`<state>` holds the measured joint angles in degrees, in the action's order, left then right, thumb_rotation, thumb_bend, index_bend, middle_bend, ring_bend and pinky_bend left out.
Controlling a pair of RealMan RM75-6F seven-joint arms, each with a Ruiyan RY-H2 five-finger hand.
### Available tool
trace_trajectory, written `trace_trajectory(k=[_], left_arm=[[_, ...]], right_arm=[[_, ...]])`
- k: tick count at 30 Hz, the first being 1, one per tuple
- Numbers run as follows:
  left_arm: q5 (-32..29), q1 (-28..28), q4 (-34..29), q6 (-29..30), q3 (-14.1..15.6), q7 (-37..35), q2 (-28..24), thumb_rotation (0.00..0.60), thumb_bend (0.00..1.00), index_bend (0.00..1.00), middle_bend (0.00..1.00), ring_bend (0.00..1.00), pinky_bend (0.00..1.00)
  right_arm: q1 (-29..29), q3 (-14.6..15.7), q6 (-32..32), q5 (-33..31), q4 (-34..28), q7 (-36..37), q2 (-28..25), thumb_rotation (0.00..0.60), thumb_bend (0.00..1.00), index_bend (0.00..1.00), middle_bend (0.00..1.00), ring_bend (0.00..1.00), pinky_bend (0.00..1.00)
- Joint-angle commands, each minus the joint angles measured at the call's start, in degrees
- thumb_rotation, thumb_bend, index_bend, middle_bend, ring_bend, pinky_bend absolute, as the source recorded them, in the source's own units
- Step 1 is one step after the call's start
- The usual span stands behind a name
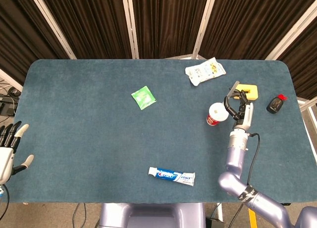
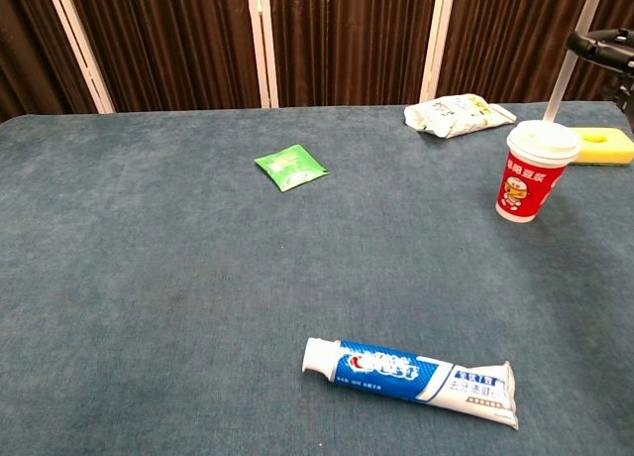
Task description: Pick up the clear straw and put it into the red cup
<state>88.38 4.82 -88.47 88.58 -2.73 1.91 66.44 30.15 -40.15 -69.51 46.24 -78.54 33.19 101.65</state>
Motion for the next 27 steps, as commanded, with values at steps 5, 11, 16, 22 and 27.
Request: trace_trajectory(k=[5,11,16,22,27], left_arm=[[0.0,0.0,0.0,-0.1,0.0,-0.1,0.0,0.6,0.28,0.1,0.0,0.0,0.0],[0.0,0.0,0.0,-0.1,0.0,-0.1,0.0,0.6,0.28,0.1,0.0,0.0,0.0],[0.0,0.1,-0.1,-0.1,0.0,-0.1,0.0,0.6,0.28,0.1,0.0,0.0,0.0],[-0.1,0.1,-0.1,-0.1,0.0,-0.1,0.0,0.6,0.28,0.1,0.0,0.0,0.0],[-0.1,0.1,-0.2,-0.2,0.0,-0.2,-0.1,0.6,0.28,0.1,0.0,0.0,0.0]], right_arm=[[0.0,0.1,0.7,0.0,1.1,-0.1,0.5,0.6,0.38,0.63,0.32,0.0,0.0],[0.0,0.2,1.0,-0.1,1.6,-0.4,1.1,0.6,0.38,0.63,0.32,0.0,0.0],[0.3,0.1,1.4,-0.4,2.6,-0.7,1.5,0.6,0.38,0.63,0.32,0.0,0.0],[0.6,-0.1,2.0,-0.4,3.4,-0.9,1.9,0.6,0.37,0.63,0.32,0.0,0.0],[0.9,-0.2,2.3,-0.2,3.8,-1.0,2.1,0.6,0.37,0.63,0.32,0.0,0.0]])
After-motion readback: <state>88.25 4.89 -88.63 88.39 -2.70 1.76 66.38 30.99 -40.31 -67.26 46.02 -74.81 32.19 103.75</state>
